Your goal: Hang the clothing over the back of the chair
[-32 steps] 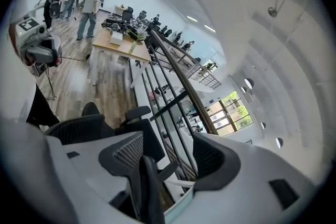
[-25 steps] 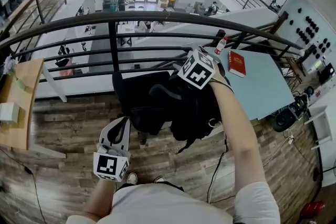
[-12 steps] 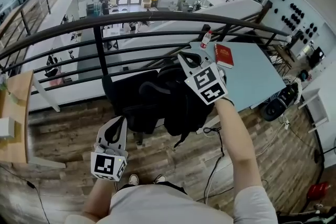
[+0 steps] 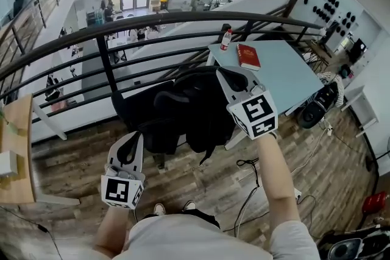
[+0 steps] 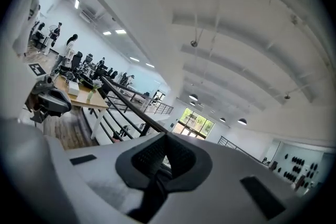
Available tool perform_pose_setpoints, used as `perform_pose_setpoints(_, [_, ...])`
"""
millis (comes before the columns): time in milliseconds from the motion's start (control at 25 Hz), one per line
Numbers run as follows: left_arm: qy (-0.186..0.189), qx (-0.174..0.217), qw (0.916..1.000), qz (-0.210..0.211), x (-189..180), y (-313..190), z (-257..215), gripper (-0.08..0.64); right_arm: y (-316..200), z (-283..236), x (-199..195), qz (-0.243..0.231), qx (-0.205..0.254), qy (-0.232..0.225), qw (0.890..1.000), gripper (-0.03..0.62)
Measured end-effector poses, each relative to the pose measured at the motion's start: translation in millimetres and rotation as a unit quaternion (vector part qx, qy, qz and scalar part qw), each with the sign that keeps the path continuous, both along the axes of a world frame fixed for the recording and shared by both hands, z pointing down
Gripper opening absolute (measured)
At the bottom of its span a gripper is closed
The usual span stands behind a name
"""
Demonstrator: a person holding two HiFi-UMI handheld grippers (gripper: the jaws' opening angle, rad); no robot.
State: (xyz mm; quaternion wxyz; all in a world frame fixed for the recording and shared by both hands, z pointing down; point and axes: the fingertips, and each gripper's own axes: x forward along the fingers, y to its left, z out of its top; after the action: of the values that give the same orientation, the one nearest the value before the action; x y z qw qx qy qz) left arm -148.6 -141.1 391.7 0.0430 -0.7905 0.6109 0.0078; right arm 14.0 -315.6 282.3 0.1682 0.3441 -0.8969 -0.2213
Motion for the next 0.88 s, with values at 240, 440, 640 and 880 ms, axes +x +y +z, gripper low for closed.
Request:
perform_pose_setpoints(240, [-0.009,0.016,0.9998,0.008,-1,4,-18,0.025,34,-4,44,0.03,-0.001,-0.055,0.998,0.017])
perform_pose_setpoints(440, [-0.012,0.029,0.9994,0.014,2,8,-33,0.025,66,-4,77,0.049,0.006,-0.084,0.995,0.017])
perform_pose_setpoints(640, [-0.015,0.038,0.9991,0.013,2,8,-39,0.025,93,-3,114,0.065,0.01,-0.113,0.991,0.017])
perform_pose_setpoints(880, [-0.018,0.045,0.9988,-0.004,-4,8,-49,0.025,120,0,152,0.087,0.006,-0.151,0.985,0.017])
